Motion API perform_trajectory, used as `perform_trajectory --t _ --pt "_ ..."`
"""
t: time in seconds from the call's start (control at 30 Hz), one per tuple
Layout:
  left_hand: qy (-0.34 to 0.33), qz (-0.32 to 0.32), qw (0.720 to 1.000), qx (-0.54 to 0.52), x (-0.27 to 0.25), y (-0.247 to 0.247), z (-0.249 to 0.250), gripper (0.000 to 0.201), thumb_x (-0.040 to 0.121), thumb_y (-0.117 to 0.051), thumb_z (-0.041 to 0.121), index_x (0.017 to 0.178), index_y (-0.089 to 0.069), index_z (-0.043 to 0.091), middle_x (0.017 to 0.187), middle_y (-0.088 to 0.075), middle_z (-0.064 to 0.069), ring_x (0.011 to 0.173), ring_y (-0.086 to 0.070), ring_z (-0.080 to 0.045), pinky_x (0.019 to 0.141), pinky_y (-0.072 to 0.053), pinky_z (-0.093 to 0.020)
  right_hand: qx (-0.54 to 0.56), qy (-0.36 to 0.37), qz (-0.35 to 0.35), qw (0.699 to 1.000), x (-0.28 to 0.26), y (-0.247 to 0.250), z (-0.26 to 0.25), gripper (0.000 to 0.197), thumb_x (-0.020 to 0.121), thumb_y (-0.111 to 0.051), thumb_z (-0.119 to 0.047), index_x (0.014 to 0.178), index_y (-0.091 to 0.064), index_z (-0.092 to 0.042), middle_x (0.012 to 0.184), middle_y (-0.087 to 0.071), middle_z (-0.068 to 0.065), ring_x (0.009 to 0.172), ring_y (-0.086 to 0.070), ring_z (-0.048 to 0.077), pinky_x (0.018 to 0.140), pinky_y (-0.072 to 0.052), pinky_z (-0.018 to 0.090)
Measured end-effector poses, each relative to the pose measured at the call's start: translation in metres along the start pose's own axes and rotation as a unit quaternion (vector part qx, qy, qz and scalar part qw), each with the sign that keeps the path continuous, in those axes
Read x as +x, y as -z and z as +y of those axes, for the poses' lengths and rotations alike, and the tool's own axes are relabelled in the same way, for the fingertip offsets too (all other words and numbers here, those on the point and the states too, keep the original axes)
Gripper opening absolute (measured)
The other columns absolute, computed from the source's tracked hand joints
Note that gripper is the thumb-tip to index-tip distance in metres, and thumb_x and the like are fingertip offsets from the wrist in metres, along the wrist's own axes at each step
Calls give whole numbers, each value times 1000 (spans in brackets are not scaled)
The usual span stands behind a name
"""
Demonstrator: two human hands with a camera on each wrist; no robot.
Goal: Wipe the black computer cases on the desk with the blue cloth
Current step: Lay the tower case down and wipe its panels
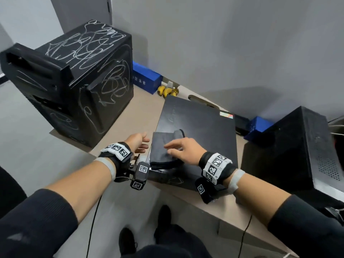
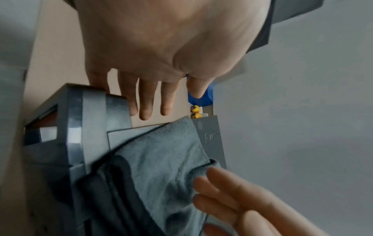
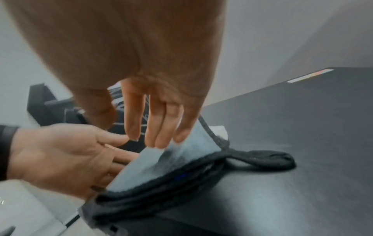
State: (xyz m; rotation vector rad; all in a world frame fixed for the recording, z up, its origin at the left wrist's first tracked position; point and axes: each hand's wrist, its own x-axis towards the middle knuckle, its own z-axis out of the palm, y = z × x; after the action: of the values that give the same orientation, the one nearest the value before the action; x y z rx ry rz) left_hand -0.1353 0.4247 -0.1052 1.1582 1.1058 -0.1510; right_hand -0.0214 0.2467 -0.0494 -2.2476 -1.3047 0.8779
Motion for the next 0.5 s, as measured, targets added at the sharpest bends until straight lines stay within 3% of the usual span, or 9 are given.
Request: perform_trajectory --t 0.07,0.17,0.2,0.27,0.33,0.4,0.5 --pt "-2 4 1000 -13 6 -1 -2 47 105 -41 44 122 -63 6 112 -63 -13 75 -56 -17 63 -41 -28 -36 36 77 996 6 -4 7 24 91 -62 -17 111 -73 -21 113 -71 -3 104 -63 12 96 -47 25" --pt "-10 18 999 -30 18 -6 -7 36 107 -41 34 115 -58 4 109 -57 -12 70 -54 -16 55 -45 -24 -119 106 37 987 25 -19 19 38 86 -64 -18 124 -66 -24 137 -54 6 129 -46 23 110 -36 34" --pt "-9 18 999 -40 22 -8 -10 34 107 -40 30 116 -58 3 111 -58 -12 71 -55 -16 54 -46 -22 -154 102 6 983 31 -29 23 48 87 -64 -25 134 -57 -27 149 -41 9 139 -33 27 116 -27 39" --pt "1 6 998 -60 30 -13 -14 36 107 -39 28 114 -64 3 114 -65 -12 81 -59 -18 68 -50 -26 -237 75 -29 968 39 -47 29 64 94 -53 -42 152 -27 -33 163 -9 9 150 -4 32 121 -9 50" --pt "21 -2 997 -78 38 -16 -12 35 105 -42 31 99 -69 10 96 -68 -9 78 -60 -19 76 -52 -34 -288 72 -38 954 42 -60 35 69 98 -37 -52 156 -3 -36 163 14 7 149 18 32 119 4 57" --pt "43 -8 995 -91 41 -16 -6 38 105 -44 40 95 -69 14 83 -65 -7 67 -58 -19 62 -50 -31 -303 97 -66 946 41 -62 41 71 98 -33 -56 154 7 -38 161 24 6 146 27 33 116 14 58" --pt "64 -20 994 -91 50 -13 -1 59 102 -30 62 106 -69 19 95 -70 -10 65 -60 -18 52 -49 -25 -321 146 -108 929 54 -42 55 69 98 -32 -58 152 8 -43 161 24 1 147 25 30 111 17 57"
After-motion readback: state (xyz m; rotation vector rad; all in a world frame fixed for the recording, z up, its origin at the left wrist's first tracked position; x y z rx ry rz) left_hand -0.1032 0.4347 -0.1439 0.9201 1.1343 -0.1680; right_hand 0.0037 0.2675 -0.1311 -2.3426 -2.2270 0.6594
